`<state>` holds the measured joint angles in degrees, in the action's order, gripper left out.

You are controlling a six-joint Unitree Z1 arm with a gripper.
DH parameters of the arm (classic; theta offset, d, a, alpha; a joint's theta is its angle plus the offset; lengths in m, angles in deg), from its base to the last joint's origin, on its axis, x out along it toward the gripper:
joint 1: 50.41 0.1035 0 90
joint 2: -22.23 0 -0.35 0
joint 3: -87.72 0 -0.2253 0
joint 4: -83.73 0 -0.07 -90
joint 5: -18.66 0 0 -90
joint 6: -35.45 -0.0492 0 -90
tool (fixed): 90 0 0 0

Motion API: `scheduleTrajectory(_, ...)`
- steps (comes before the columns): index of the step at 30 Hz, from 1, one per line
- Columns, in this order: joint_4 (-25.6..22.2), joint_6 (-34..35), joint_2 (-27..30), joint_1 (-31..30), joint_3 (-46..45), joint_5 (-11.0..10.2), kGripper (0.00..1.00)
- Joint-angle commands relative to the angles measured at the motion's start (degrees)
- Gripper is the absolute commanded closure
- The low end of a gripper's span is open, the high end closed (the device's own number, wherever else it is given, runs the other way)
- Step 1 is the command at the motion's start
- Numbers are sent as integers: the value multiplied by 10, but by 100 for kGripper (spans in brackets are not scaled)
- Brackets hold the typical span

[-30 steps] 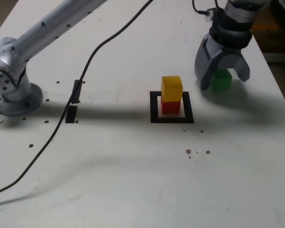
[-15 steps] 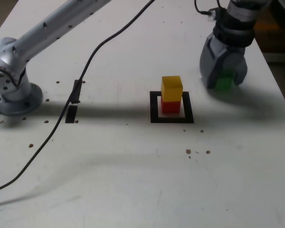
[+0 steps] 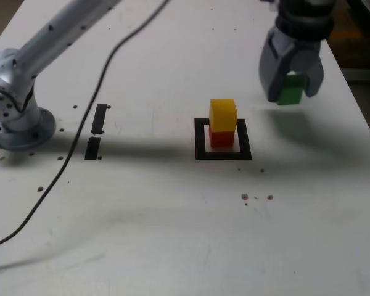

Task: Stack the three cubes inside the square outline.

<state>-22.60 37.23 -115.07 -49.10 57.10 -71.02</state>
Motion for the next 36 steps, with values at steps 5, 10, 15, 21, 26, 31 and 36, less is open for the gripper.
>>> scheduleTrajectory(5, -19, 15, 167, -27, -95, 7, 76)
scheduleTrajectory(10, -20, 28, 232, -57, -162, 7, 76)
scheduleTrajectory(15, -20, 44, 247, -85, -184, 10, 76)
scheduleTrajectory(21, -19, 58, 248, -100, -225, 12, 76)
scheduleTrajectory(26, -13, 59, 234, -100, -251, 14, 76)
scheduleTrajectory(31, -4, 59, 212, -99, -259, 17, 76)
scheduleTrajectory(36, 9, 55, 199, -95, -270, 19, 76)
